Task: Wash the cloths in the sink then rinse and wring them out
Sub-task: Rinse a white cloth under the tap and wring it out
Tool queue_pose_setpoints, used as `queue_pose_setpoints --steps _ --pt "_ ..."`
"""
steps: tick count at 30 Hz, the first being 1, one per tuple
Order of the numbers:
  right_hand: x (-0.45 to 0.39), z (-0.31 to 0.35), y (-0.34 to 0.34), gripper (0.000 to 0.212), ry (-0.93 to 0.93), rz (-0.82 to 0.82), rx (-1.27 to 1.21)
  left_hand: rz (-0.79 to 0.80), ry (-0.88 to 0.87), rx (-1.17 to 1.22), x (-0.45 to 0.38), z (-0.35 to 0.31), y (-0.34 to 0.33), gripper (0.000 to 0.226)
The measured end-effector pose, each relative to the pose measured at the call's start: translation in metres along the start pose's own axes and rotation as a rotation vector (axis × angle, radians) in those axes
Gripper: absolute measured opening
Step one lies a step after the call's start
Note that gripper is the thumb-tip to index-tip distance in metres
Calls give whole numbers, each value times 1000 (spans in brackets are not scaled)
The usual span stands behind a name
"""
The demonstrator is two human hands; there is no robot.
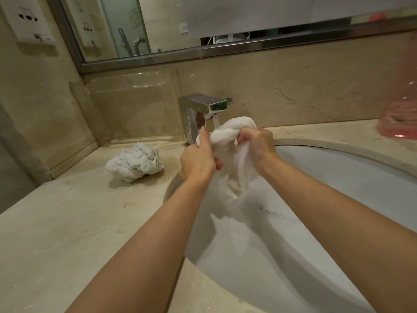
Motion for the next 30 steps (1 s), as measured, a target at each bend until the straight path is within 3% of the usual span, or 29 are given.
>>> queue_pose_setpoints --steps 2,5,6,7,10,13,16,19,23,26,28,30 --pt "0 -2 3 5 23 6 63 24 56 -42 -3 9 -2 69" --pt "2 -3 0 19 49 49 88 52 69 -90 -3 12 -5 93" --pt "2 -3 -2 15 52 62 60 57 71 -75 -1 11 -7 96" --pt "2 -1 -3 7 52 72 33 63 62 -71 1 8 -10 92" --pt "5 7 -13 13 83 139 1 50 -24 11 6 -4 -13 62" --pt "7 10 -17 9 74 151 -56 41 -176 117 5 -22 -4 46" --pt "3 8 -6 8 25 83 -134 241 -156 136 5 -19 -23 32" --pt "0 7 1 12 31 54 -67 364 -173 -101 10 -9 -39 24" --pt "-6 -4 24 16 31 -88 -20 331 -207 -449 3 3 -42 34" --pt "-8 -11 26 11 52 -90 111 401 -208 -820 1 17 -48 18" --pt "-6 -13 15 6 73 -8 208 477 -235 -876 5 23 -55 39" --pt "-2 -12 2 9 85 81 203 556 -252 -554 9 15 -63 69"
Point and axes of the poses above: each hand's wrist, its own x-axis away from the middle knuckle, its own y-axis out of the back of the hand, z = x × y, the point moved 10 cm from there along -x, towards the middle knuckle
